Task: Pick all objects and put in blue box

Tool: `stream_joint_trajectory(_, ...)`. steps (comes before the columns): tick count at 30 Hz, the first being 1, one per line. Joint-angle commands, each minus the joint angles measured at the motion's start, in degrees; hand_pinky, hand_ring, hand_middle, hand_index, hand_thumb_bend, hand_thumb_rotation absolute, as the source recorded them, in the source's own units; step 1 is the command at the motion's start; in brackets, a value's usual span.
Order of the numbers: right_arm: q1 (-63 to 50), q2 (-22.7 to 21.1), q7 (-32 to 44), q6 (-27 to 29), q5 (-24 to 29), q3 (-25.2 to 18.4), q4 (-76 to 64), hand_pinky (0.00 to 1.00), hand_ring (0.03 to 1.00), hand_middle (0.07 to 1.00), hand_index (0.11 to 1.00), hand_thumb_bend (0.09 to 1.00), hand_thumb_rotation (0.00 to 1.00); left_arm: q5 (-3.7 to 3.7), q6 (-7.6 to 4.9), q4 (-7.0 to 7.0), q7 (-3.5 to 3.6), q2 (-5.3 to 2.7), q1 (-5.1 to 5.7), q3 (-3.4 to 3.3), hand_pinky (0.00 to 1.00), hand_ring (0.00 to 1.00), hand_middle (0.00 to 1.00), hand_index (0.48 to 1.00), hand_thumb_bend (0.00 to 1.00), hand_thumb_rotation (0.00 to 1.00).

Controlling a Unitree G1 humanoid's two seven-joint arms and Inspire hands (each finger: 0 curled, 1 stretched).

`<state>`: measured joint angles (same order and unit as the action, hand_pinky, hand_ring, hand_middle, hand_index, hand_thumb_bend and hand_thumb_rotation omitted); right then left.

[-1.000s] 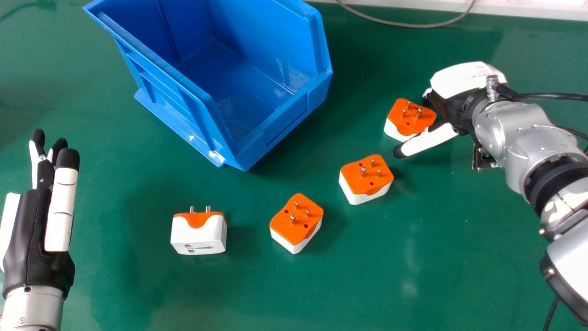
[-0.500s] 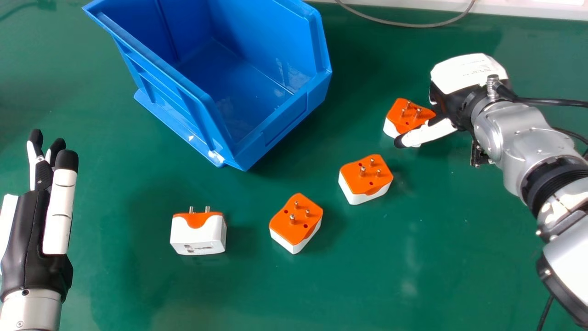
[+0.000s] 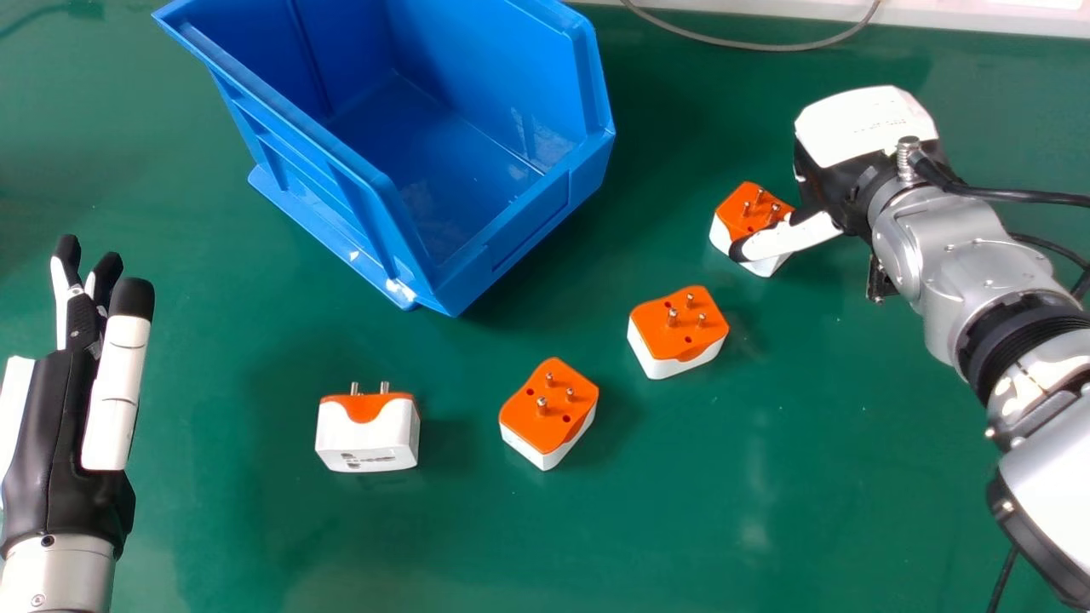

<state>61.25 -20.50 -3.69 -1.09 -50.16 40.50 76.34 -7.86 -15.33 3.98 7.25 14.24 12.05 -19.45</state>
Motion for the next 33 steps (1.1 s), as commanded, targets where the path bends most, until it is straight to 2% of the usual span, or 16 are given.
stream_joint_trajectory(1,0.5,-0.3,-1.7,-0.4,-0.7,0.5,-0.5,0.06,0.126,0.218,0.323,0.528,0.67,0.19,0.06,-1.35,-0.62,-0.06,0.40,-0.37,1.00,1.00,1.00,1.000,0.84,0.94)
stream_joint_trajectory(7,0.4,-0.2,-1.9,-0.2,-0.3,0.6,-0.3,0.07,0.133,0.228,0.345,0.502,0.58,0.14,0.49,-2.25,-0.61,-0.33,0.73,-0.33,1.00,1.00,1.00,1.000,0.86,0.94)
stream_joint_trajectory(11,0.2,-0.4,-2.4,0.1,-0.4,0.7,-0.2,0.07,0.129,0.225,0.371,0.471,0.46,0.21,0.55,-2.35,-0.59,-0.38,0.79,-0.39,1.00,1.00,1.00,1.000,0.88,0.94)
stream_joint_trajectory(13,0.2,-0.5,-2.5,0.4,-0.3,0.8,-0.3,0.07,0.129,0.225,0.371,0.471,0.46,0.17,0.59,-2.57,-0.58,-0.41,0.91,-0.41,1.00,1.00,1.00,1.000,0.88,0.94)
stream_joint_trajectory(15,0.2,-0.6,-2.6,0.7,-0.4,0.9,-0.4,0.07,0.127,0.222,0.356,0.458,0.38,0.06,0.58,-2.53,-0.55,-0.41,0.90,-0.48,1.00,1.00,1.00,1.000,0.87,0.94)
stream_joint_trajectory(20,-0.1,-0.6,-3.0,0.8,-0.3,0.8,-0.5,0.05,0.110,0.197,0.306,0.445,0.31,0.09,0.57,-2.70,-0.60,-0.39,1.22,-0.59,1.00,1.00,1.00,1.000,0.86,0.93)
stream_joint_trajectory(27,-0.4,-0.8,-3.8,1.4,-0.5,0.9,-0.5,0.05,0.106,0.188,0.266,0.439,0.28,-0.11,0.76,-3.49,-0.56,-0.43,1.74,-0.65,1.00,1.00,1.00,1.000,0.84,0.93)
stream_joint_trajectory(33,-0.2,-0.9,-3.1,1.2,0.4,0.1,-0.5,0.06,0.116,0.198,0.275,0.492,0.36,0.03,0.70,-3.43,-0.57,-0.43,1.80,-0.65,1.00,1.00,1.00,1.000,0.82,0.93)
